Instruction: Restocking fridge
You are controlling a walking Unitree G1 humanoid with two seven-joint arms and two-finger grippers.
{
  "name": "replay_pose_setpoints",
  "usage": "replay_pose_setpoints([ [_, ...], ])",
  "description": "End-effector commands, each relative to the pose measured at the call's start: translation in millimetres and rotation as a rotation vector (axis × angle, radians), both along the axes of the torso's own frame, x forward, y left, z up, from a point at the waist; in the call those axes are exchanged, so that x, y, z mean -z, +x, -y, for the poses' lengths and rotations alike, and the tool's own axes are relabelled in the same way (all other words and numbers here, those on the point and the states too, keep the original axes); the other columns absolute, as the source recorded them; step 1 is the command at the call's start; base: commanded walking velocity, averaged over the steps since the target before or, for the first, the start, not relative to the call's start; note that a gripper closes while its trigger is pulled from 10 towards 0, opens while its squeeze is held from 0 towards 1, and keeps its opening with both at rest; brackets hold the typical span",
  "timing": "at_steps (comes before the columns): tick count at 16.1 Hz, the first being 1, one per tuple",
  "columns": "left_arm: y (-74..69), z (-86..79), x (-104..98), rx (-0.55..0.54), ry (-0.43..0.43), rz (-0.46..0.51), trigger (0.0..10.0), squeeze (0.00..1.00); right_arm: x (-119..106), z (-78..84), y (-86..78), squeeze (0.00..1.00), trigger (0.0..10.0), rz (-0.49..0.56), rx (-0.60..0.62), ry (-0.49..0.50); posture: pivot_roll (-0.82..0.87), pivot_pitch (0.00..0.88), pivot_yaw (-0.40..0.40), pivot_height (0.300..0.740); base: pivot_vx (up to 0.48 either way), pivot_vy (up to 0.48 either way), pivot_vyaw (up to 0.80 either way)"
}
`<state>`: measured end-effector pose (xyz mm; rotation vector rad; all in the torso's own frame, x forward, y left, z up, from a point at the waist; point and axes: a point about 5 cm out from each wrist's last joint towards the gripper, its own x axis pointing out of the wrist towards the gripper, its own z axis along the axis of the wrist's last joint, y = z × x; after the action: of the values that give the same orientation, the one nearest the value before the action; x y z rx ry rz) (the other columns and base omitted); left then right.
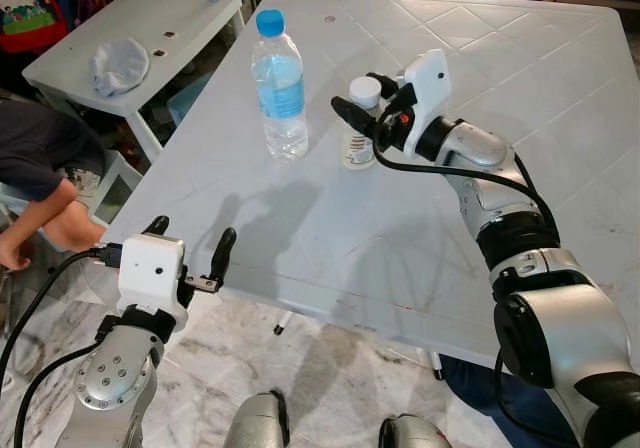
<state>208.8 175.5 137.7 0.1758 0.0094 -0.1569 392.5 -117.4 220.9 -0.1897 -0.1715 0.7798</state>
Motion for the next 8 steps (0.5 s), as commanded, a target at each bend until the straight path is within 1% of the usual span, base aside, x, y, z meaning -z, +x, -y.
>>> replay_pose_setpoints([
  [1, -2.5, 0.3, 0, -0.006, 0.003, -0.001, 10.0, 0.0, 1, -2.1, -0.8, 0.0, 0.0, 0.001, -0.026, -0.013, 0.18, 0.171, 0.077, 0.74, 0.0, 0.0, 0.0],
  [2, -2.4, 0.6, 0, -0.006, 0.002, -0.002, 10.0, 0.0, 3, -1.6, -1.3, 0.0, 0.0, -0.003, -0.031, -0.016, 0.18, 0.17, 0.076, 0.74, 0.0, 0.0, 0.0],
  [3, -1.6, 2.1, 2, -0.009, -0.005, -0.004, 10.0, 0.0, 10, 2.2, -4.0, 0.0, 0.0, -0.024, -0.046, -0.017, 0.17, 0.162, 0.072, 0.74, 0.0, 0.0, 0.0],
  [6, 2.5, 5.8, 6, -0.018, -0.023, -0.013, 10.0, 0.0, 19, 9.6, -13.7, 0.0, 0.0, -0.017, -0.036, -0.043, 0.15, 0.134, 0.062, 0.74, 0.0, 0.0, 0.0],
  [8, 10.1, 7.3, 11, -0.051, -0.016, -0.023, 10.0, 0.0, 24, 13.3, -27.7, 0.0, 0.0, -0.003, -0.011, -0.016, 0.13, 0.104, 0.044, 0.74, 0.0, 0.0, 0.0],
])
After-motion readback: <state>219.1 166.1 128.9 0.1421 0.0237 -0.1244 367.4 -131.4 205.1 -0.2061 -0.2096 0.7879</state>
